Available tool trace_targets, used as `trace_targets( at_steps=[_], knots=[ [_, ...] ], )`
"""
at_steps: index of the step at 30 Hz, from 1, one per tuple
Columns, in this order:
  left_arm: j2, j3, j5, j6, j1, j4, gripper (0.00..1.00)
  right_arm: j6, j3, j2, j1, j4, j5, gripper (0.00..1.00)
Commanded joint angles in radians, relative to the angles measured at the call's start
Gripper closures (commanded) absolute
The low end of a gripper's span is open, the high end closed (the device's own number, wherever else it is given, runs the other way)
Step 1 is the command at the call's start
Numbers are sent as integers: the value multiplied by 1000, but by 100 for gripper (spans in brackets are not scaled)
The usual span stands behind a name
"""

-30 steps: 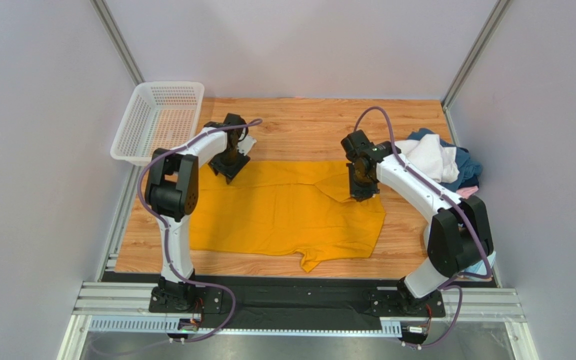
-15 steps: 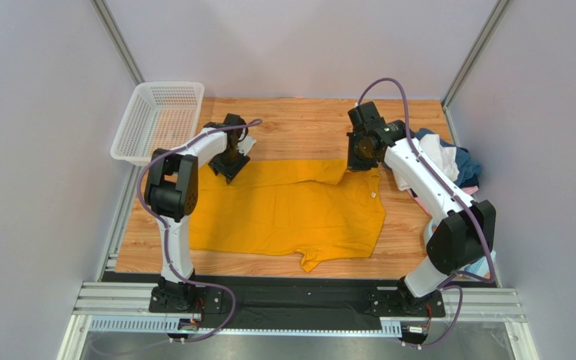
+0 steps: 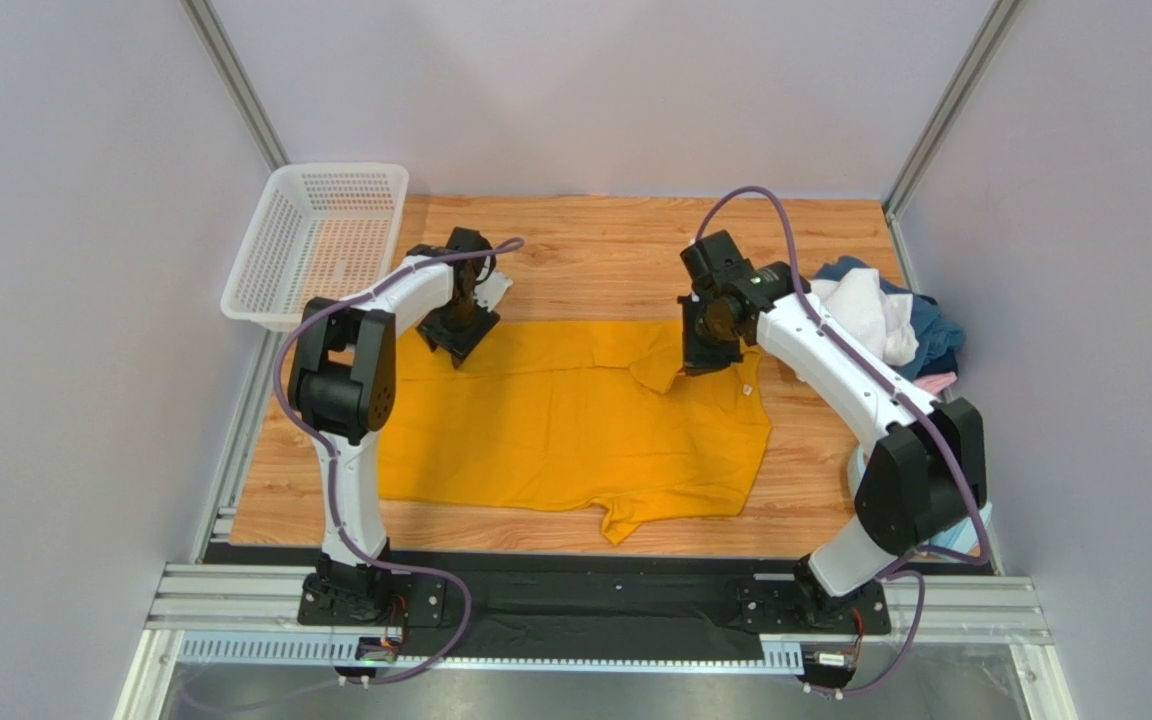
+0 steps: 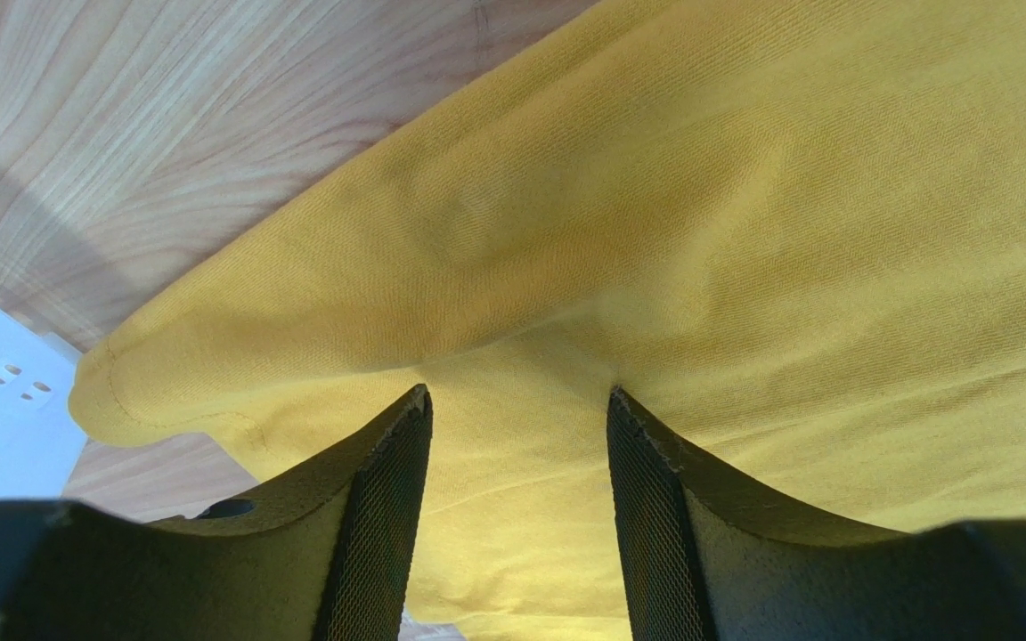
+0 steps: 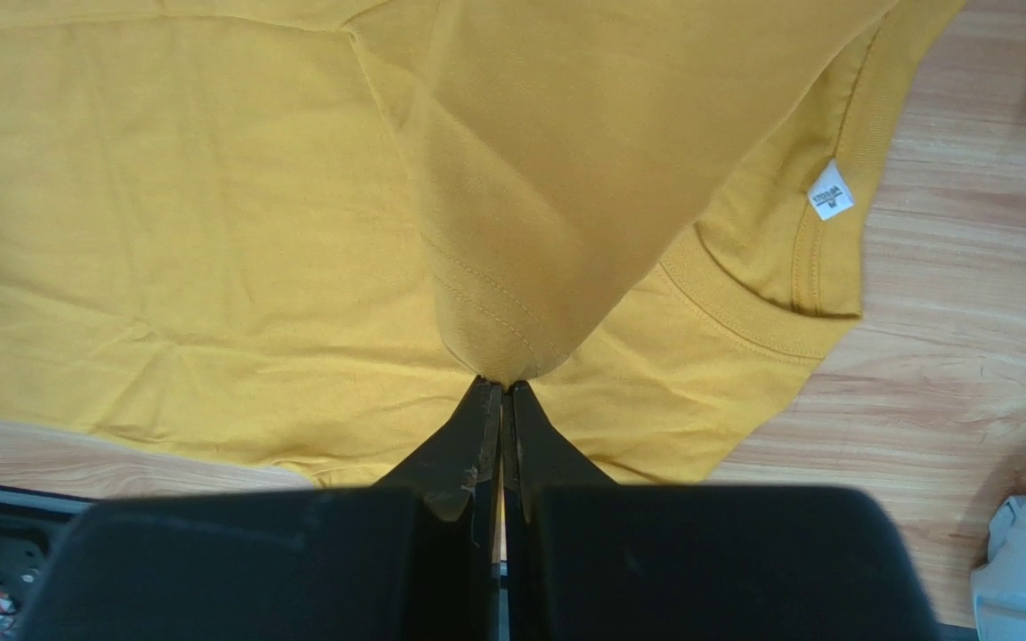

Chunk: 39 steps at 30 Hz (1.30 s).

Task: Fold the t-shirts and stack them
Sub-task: Fold the flattened tshirt in 1/3 of the way

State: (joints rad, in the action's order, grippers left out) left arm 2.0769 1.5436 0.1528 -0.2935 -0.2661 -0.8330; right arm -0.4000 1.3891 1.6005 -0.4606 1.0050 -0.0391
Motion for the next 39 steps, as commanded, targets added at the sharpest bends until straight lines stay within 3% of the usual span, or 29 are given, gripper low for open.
trace_targets(
  at_steps=[1, 3, 6, 10, 13, 17, 20, 23, 26, 35, 39],
  knots=[
    [-17, 23, -30, 7, 1, -17, 42, -16, 11, -12, 10, -29, 60, 100],
    [-11, 26, -29, 10, -1, -20, 42, -4, 57, 15, -41, -42, 108, 100],
    [-11, 36, -30, 11, -1, -32, 42, 0, 96, 39, -90, -22, 53, 100],
    [-18, 26, -27, 7, -1, -32, 42, -26, -80, -7, 35, -42, 41, 100],
    [-18, 16, -27, 5, -1, -28, 42, -39, -108, -37, 66, -52, -1, 100],
    [-24, 6, -35, 13, -1, -26, 42, -31, 23, 15, 5, -40, 24, 100],
    [-34, 1, -33, 14, -1, -26, 42, -14, 138, 78, -58, -57, 140, 100],
    [-38, -5, -25, 11, -1, -25, 42, -25, 183, 98, -61, -97, 241, 100],
    [-41, -8, -28, 11, -1, -25, 42, -31, 209, 102, -55, -97, 245, 100],
    [-40, -14, -33, 8, -1, -21, 42, -39, -57, -23, 88, -91, 139, 100],
    [-43, -19, -35, 5, -1, -17, 42, -45, -62, -27, 106, -111, 174, 100]
  ],
)
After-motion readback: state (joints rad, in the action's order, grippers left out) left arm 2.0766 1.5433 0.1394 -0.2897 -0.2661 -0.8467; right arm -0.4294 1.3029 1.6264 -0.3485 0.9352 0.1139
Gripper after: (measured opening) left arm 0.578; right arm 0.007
